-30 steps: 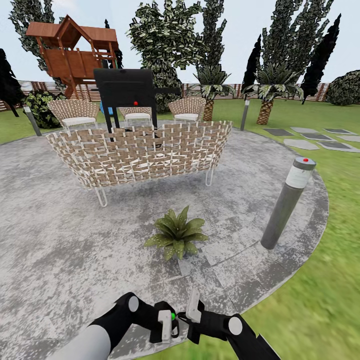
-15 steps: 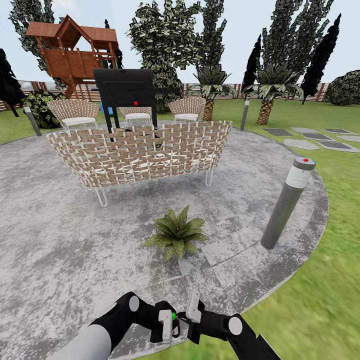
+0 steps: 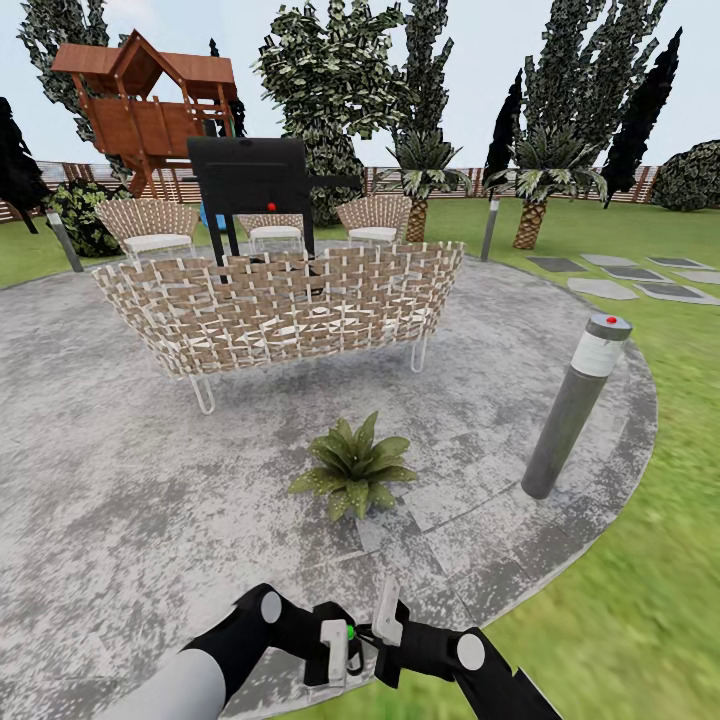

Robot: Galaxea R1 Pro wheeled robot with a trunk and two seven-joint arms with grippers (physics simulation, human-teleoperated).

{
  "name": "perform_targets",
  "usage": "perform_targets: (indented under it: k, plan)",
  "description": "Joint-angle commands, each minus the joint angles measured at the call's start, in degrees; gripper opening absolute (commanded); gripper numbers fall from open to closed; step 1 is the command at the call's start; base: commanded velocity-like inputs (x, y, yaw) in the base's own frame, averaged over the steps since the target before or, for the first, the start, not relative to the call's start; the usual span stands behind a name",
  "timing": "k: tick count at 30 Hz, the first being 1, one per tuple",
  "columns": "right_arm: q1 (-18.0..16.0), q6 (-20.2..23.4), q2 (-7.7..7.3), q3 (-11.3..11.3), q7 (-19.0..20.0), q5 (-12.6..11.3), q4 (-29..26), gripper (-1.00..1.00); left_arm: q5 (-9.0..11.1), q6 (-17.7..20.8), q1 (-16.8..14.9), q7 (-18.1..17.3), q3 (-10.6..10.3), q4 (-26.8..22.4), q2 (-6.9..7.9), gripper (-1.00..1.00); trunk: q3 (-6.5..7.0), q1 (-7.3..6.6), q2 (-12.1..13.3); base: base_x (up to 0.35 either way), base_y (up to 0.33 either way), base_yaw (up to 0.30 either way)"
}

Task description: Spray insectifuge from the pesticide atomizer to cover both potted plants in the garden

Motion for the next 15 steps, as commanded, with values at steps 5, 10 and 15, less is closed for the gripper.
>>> perform_targets:
  k: [5, 10, 15]
  plan:
    - [0.0, -0.3, 0.02, -0.1, 0.0, 0.6, 0.0, -1.00, -0.4, -0.2, 0.0, -0.1, 0.0, -0.1, -0.08, -1.00, -0.05, -0.01, 0.0, 0.000, 0.000, 0.000]
    - [0.0, -0.3, 0.02, -0.1, 0.0, 0.6, 0.0, -1.00, -0.4, -0.2, 0.0, -0.1, 0.0, -0.1, 0.00, -1.00, -0.05, -0.01, 0.0, 0.000, 0.000, 0.000]
    - [0.0, -0.3, 0.02, -0.1, 0.0, 0.6, 0.0, -1.00, -0.4, -0.2, 0.0, 0.0, 0.1, 0.1, 0.55, -1.00, -0.05, -0.01, 0.0, 0.000, 0.000, 0.000]
